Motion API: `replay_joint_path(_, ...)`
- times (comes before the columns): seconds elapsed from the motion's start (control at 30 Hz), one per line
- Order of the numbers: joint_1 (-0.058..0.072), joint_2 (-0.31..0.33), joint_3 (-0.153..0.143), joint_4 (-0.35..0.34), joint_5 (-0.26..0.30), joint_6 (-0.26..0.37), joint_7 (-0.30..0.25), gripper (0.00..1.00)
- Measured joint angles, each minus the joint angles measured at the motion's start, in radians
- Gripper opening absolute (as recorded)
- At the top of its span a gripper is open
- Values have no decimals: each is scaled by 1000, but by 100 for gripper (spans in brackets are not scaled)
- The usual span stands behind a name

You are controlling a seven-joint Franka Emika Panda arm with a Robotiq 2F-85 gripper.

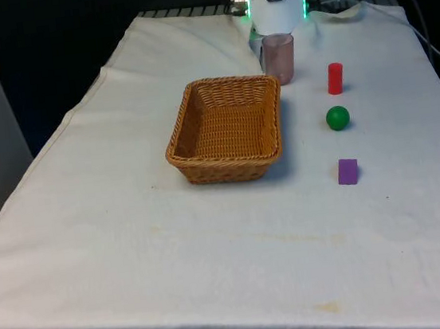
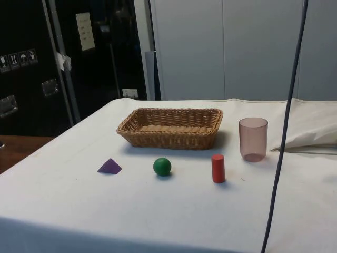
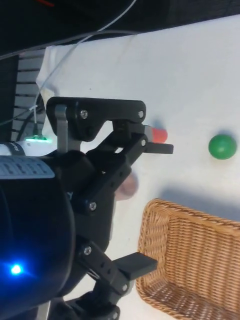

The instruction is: Pick up the triangular block and place it into the basket.

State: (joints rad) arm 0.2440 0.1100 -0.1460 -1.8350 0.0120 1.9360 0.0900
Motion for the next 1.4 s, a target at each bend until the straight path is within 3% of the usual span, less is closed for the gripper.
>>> replay_joint_path(0.47, 9, 43, 46, 14, -16, 59, 69, 100)
replay_joint_path(1.07, 12, 141, 74, 10, -16, 188, 92, 100)
replay_joint_path(1.4, 13, 183, 81, -26, -16, 269, 95, 100)
